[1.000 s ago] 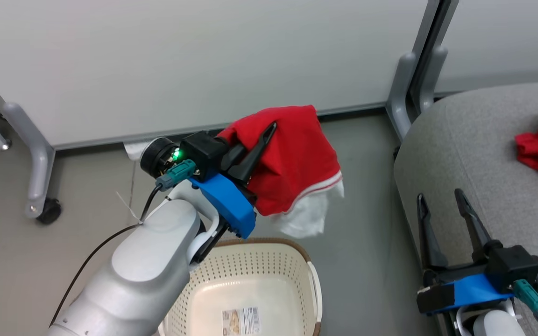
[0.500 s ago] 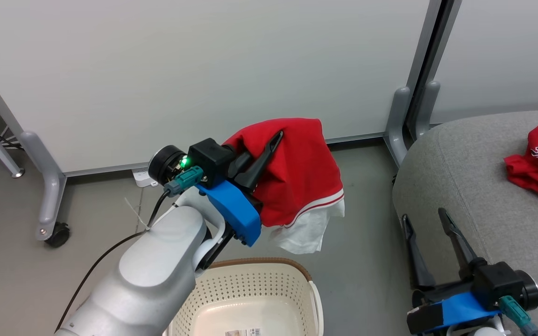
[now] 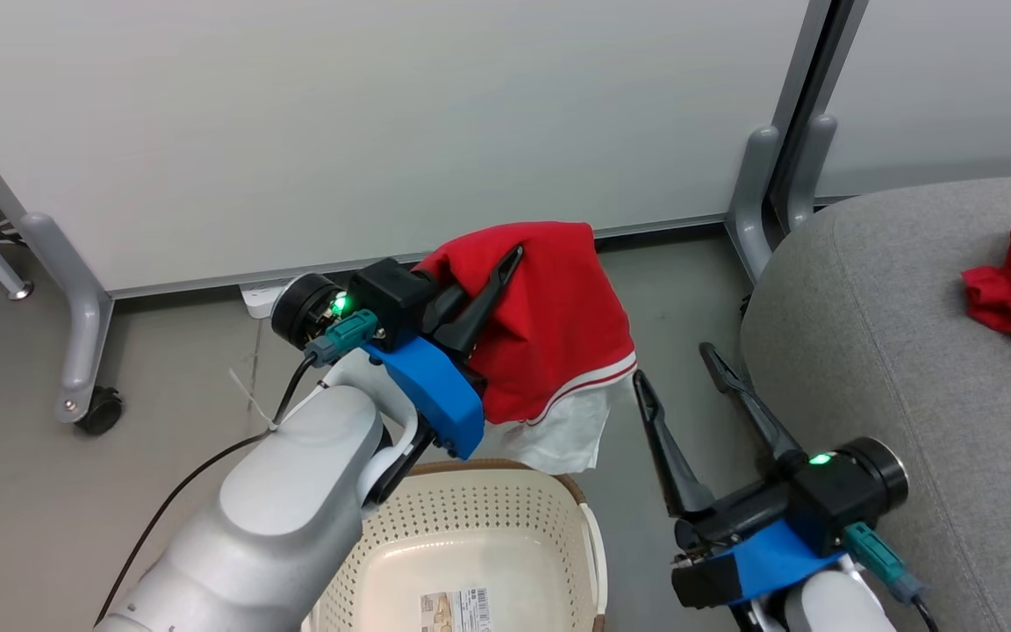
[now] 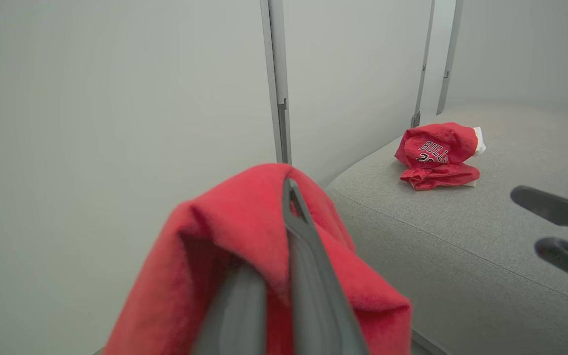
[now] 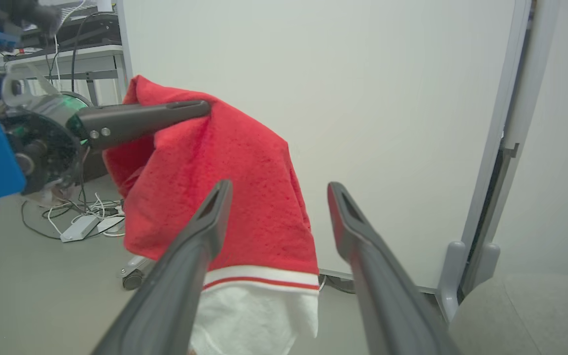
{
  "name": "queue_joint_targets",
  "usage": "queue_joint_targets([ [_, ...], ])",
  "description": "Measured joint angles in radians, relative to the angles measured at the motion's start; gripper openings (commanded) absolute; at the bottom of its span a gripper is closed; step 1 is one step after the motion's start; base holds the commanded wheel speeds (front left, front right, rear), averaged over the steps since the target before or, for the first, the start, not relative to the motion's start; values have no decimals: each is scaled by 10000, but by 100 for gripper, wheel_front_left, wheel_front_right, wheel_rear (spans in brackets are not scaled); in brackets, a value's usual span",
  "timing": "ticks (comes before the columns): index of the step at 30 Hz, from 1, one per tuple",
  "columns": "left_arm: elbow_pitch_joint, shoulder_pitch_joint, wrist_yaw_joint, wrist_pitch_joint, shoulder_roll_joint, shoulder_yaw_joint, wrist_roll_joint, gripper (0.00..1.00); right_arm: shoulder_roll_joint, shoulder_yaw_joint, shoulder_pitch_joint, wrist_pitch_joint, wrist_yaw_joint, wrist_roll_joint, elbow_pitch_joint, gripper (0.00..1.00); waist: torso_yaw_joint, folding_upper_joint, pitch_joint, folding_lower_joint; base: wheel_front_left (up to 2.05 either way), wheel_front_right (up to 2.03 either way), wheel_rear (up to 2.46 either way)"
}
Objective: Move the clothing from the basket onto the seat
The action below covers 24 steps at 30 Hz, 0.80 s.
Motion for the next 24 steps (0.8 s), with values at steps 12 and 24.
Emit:
queue_joint_targets([
  [12, 109, -387, -50, 0, -59, -88, 111, 0, 75, 1434, -1778, 0, 0, 165, 815, 100, 117, 0, 630, 1, 0, 0, 0],
  [24, 155, -868, -151, 0, -485, -426, 280, 0, 88, 2092, -3515, 2, -2, 556, 3108, 100, 612, 0, 1223, 1, 0, 0, 0],
])
